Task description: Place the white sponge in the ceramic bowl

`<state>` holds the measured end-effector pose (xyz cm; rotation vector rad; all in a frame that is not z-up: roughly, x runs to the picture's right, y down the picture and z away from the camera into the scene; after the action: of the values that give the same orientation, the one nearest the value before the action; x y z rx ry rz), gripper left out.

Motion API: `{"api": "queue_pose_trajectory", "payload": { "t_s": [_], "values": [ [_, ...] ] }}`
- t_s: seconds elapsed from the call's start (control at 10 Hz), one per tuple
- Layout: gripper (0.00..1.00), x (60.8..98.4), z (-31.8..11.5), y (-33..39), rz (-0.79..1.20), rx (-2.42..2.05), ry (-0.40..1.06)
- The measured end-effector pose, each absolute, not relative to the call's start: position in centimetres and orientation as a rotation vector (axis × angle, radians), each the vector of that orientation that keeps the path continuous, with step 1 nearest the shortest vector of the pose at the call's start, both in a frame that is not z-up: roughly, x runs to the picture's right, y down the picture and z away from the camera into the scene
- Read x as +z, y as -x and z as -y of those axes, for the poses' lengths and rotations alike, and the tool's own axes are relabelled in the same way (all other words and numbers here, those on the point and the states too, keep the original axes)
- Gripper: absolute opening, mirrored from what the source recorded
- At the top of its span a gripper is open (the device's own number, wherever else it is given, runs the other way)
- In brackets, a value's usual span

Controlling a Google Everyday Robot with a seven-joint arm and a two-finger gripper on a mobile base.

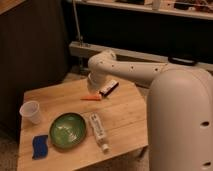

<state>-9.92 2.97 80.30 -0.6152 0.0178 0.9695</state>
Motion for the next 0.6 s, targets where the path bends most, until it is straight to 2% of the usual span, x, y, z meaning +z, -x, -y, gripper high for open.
{"api": "queue_pose_trajectory", "payload": {
  "t_s": [0.4, 0.6],
  "values": [
    [0.04, 75.3, -8.9, 15.7, 0.016, 0.807, 0.644],
    [0.11, 72.9, -11.7, 19.6, 0.047, 0.718, 0.669]
  ]
}}
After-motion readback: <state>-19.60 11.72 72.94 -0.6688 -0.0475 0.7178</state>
